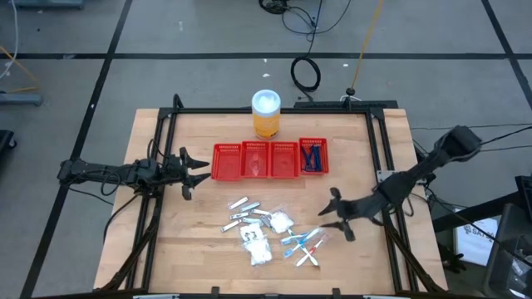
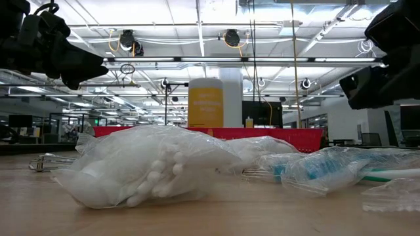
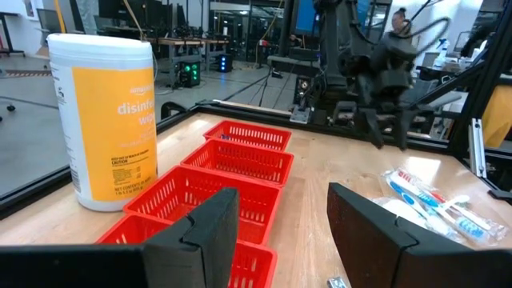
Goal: Pick & Place Travel size toiletries
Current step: Put the blue toothbrush in the left red basket
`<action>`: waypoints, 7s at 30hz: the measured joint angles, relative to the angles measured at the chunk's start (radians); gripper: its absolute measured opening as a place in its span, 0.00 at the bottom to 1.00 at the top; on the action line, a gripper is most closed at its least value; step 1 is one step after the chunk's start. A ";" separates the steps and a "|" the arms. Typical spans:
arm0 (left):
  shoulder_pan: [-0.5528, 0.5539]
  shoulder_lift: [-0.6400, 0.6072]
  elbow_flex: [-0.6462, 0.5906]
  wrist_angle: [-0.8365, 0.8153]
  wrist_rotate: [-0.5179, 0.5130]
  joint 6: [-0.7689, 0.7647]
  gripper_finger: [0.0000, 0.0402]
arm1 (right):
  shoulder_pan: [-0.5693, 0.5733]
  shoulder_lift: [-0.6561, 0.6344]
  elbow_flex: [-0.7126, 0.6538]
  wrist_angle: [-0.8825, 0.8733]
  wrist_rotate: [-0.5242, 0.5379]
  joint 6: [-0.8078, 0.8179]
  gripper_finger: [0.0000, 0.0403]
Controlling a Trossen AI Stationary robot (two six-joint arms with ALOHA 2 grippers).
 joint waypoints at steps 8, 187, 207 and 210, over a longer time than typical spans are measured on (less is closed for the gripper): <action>0.000 0.000 0.000 0.000 0.000 0.000 0.46 | 0.037 0.246 0.166 -0.044 -0.006 -0.036 0.41; -0.091 1.320 0.993 0.200 -0.472 0.171 0.01 | -0.278 0.006 0.058 0.414 0.051 -0.322 0.48; 0.039 1.200 0.957 -0.838 -0.475 -0.897 0.03 | -0.278 0.006 0.058 0.393 0.052 -0.286 0.44; 0.066 1.203 0.920 -0.848 -0.457 -0.928 0.01 | -0.278 0.006 0.058 0.390 0.051 -0.279 0.44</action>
